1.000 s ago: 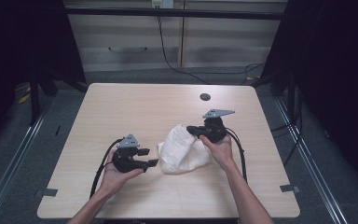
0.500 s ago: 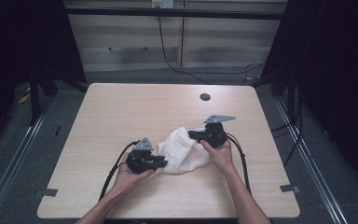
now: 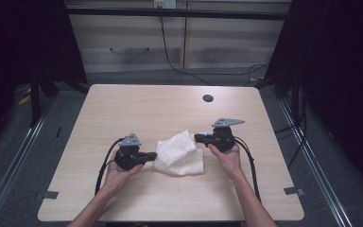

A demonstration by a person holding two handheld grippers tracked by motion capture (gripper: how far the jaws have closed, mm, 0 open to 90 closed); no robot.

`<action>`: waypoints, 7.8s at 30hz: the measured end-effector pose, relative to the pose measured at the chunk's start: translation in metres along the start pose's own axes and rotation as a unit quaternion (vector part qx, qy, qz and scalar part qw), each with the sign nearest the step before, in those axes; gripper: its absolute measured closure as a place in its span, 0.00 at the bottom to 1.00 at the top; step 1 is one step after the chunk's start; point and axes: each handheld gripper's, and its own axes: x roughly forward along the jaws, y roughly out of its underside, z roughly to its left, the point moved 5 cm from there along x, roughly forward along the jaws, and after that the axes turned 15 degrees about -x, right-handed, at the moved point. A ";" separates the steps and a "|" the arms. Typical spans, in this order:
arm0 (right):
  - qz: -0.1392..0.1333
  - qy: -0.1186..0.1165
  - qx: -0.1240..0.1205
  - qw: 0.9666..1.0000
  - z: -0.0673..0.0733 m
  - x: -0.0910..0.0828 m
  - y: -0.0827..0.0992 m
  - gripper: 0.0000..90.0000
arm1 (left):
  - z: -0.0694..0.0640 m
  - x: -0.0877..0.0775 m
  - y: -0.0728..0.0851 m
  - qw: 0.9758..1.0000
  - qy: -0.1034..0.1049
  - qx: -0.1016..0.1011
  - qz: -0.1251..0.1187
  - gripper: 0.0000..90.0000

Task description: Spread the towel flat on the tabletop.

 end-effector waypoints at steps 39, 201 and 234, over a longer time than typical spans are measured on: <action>0.007 -0.027 -0.008 1.000 0.023 0.006 0.015 0.98 | 0.006 -0.004 0.017 0.999 -0.001 0.025 0.029 0.69; -0.128 0.046 -0.114 0.984 0.033 -0.155 -0.115 0.98 | -0.048 -0.160 -0.101 0.970 0.041 0.060 -0.233 0.98; -0.078 0.063 -0.054 0.994 0.001 -0.126 -0.046 0.98 | 0.003 -0.087 -0.068 0.984 0.028 -0.026 -0.171 0.98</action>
